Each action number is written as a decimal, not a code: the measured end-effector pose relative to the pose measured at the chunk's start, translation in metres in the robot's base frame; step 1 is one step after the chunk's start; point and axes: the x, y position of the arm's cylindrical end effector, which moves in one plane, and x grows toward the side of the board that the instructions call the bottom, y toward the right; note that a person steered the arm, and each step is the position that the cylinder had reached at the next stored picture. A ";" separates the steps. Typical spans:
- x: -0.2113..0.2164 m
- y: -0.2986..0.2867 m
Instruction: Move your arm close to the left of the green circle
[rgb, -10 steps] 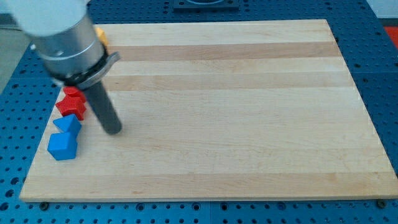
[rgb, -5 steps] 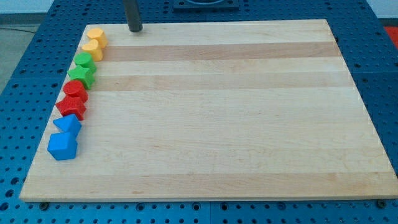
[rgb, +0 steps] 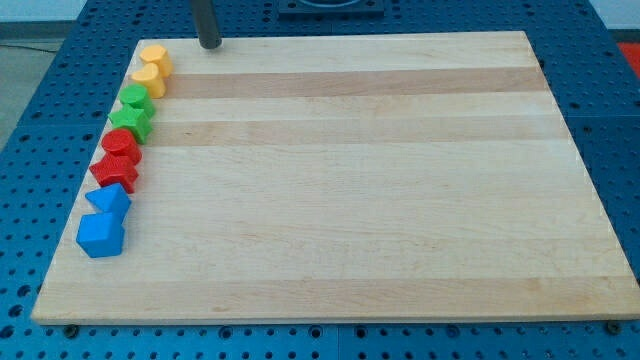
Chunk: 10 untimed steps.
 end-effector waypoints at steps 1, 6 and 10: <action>0.001 -0.038; 0.116 -0.108; 0.149 -0.107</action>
